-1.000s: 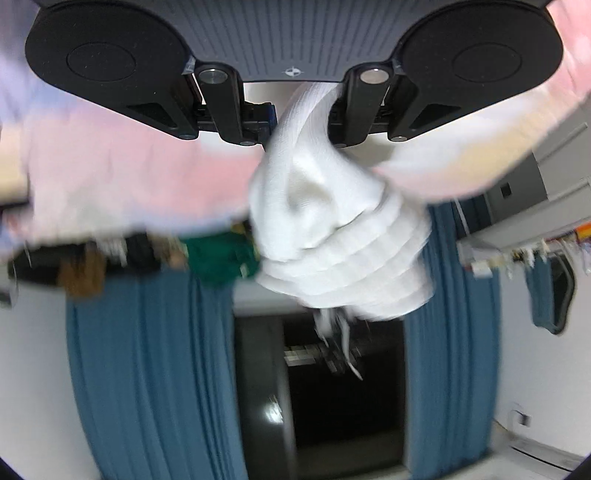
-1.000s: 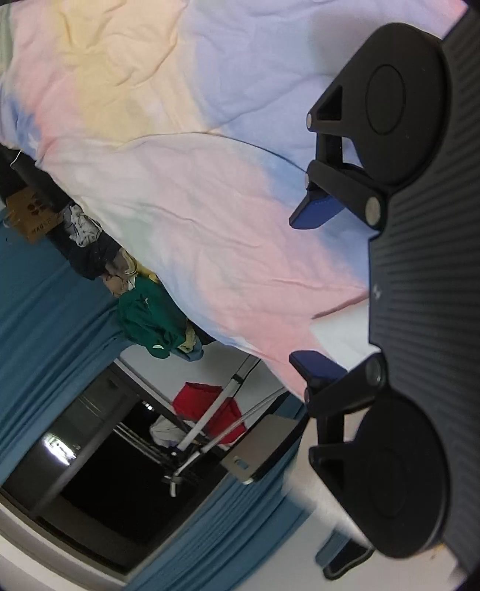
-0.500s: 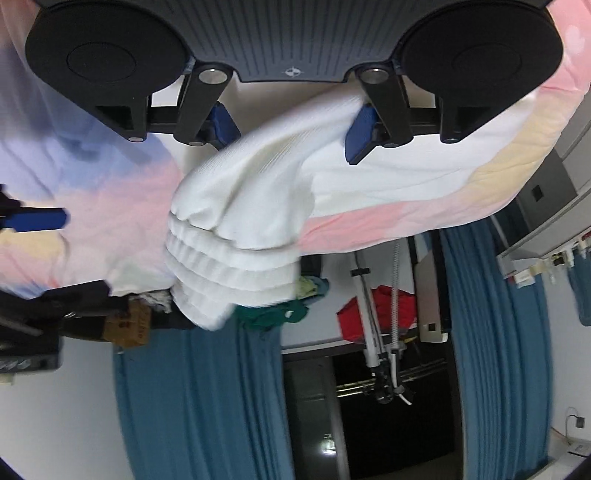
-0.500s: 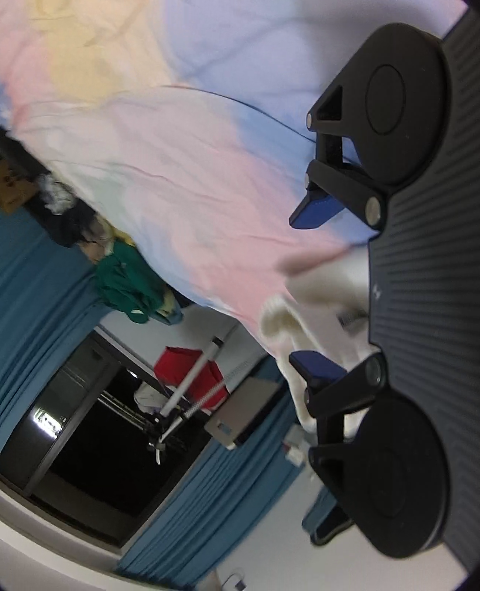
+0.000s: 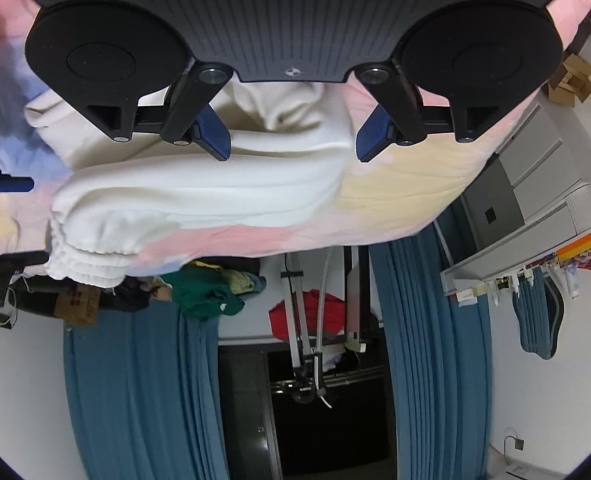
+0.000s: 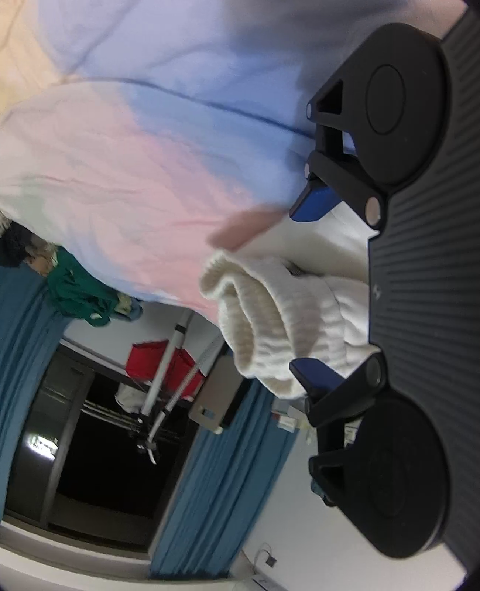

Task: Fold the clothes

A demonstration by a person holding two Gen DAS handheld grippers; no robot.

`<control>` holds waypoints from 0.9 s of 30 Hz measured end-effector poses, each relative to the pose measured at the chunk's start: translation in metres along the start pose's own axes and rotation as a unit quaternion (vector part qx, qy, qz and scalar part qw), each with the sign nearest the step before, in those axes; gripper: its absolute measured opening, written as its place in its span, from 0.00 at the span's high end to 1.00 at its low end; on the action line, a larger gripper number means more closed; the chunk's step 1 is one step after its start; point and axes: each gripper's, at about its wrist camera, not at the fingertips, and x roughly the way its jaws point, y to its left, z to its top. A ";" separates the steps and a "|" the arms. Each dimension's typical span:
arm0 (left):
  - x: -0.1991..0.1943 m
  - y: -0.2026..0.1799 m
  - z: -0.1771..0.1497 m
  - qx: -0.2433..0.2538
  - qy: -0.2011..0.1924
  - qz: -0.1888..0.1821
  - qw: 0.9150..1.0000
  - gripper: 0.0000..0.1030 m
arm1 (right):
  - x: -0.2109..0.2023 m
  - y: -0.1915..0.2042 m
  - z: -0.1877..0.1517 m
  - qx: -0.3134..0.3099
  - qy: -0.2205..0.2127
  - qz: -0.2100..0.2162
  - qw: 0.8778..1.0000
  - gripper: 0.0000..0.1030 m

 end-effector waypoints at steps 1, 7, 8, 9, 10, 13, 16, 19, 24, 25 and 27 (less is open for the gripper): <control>0.001 0.004 0.000 -0.001 0.004 -0.005 1.000 0.26 | 0.001 0.005 -0.002 -0.006 0.003 0.011 1.000 0.19; 0.011 0.031 -0.006 -0.041 0.023 -0.022 0.999 0.24 | 0.022 0.044 -0.020 -0.117 0.003 -0.011 0.993 0.18; 0.012 0.036 -0.007 -0.065 0.030 -0.026 0.997 0.24 | 0.027 0.047 -0.022 -0.134 -0.010 -0.022 0.991 0.16; 0.012 0.042 -0.009 -0.094 0.037 -0.031 0.994 0.24 | 0.031 0.049 -0.025 -0.152 -0.023 -0.034 0.988 0.14; 0.014 0.050 -0.010 -0.123 0.045 -0.034 0.991 0.23 | 0.036 0.050 -0.026 -0.167 -0.033 -0.043 0.985 0.15; 0.018 0.069 -0.017 -0.178 0.061 -0.039 0.981 0.22 | 0.052 0.043 -0.023 -0.167 -0.020 -0.050 0.985 0.15; 0.011 0.080 -0.025 -0.206 0.073 -0.035 0.975 0.22 | 0.048 0.037 -0.025 -0.167 -0.016 -0.075 0.983 0.15; 0.005 0.087 -0.034 -0.223 0.088 -0.031 0.970 0.22 | 0.041 0.031 -0.030 -0.165 -0.005 -0.094 0.982 0.15; 0.005 0.099 -0.049 -0.250 0.116 -0.033 0.961 0.22 | 0.031 0.002 -0.041 -0.114 0.038 -0.126 0.985 0.15; 0.004 0.100 -0.050 -0.248 0.115 -0.033 0.961 0.22 | 0.029 0.002 -0.041 -0.115 0.039 -0.127 0.984 0.15; 0.003 0.101 -0.051 -0.240 0.111 -0.034 0.964 0.22 | 0.026 0.004 -0.043 -0.123 0.035 -0.129 0.983 0.15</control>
